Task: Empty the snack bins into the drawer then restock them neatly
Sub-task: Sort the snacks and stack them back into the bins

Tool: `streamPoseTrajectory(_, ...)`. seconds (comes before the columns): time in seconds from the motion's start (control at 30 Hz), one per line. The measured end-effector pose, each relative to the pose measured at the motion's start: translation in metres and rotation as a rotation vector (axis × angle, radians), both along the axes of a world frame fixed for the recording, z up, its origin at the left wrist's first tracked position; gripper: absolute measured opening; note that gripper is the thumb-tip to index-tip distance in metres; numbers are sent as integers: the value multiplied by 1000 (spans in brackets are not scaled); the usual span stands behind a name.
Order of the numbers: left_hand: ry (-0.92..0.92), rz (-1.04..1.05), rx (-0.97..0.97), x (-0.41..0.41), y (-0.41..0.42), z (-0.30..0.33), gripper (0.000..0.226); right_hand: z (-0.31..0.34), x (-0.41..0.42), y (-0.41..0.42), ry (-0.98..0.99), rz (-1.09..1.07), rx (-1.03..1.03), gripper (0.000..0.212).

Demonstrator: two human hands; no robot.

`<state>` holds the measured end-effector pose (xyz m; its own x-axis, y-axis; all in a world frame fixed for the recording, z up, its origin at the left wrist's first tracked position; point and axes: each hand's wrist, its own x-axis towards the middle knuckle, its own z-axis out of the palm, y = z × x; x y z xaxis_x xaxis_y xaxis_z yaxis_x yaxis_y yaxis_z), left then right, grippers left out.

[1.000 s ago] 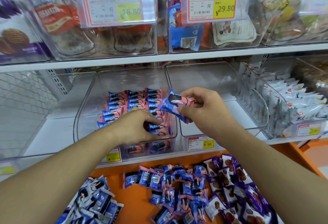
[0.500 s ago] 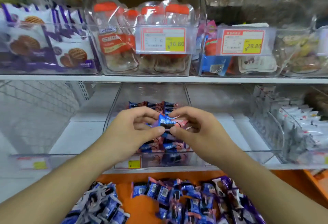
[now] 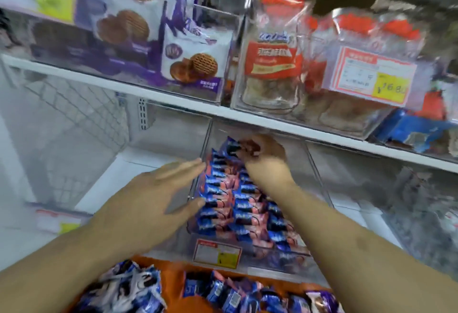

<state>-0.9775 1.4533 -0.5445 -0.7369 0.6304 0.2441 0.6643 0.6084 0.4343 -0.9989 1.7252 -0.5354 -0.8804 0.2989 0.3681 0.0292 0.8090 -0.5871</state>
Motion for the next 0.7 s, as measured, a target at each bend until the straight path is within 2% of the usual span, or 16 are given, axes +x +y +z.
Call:
streamPoseTrajectory(0.1, 16, -14, 33, -3, 0, -1, 61, -15, -45, -2, -22, 7, 104, 27)
streamPoseTrajectory(0.17, 7, -22, 50, -3, -1, -6, 65, -27, -61, -2, -39, 0, 266, 28)
streamPoseTrajectory(0.27, 4, -33, 91, -4, -2, -12, 67, -42, -68, -1, 47, -28, 463, 25)
streamPoseTrajectory(0.4, -2, -32, 123, -10, -1, -23, 72, -48, -70, -2, 109, -27, 483, 23)
streamPoseTrajectory(0.57, -9, -34, 121, -14, 0, -28, 69, -48, -64, 0, 90, -4, 397, 41)
streamPoseTrajectory(0.7, -66, -14, 108, -1, -3, -11, 69, -44, -52, 6, 16, 6, 331, 45)
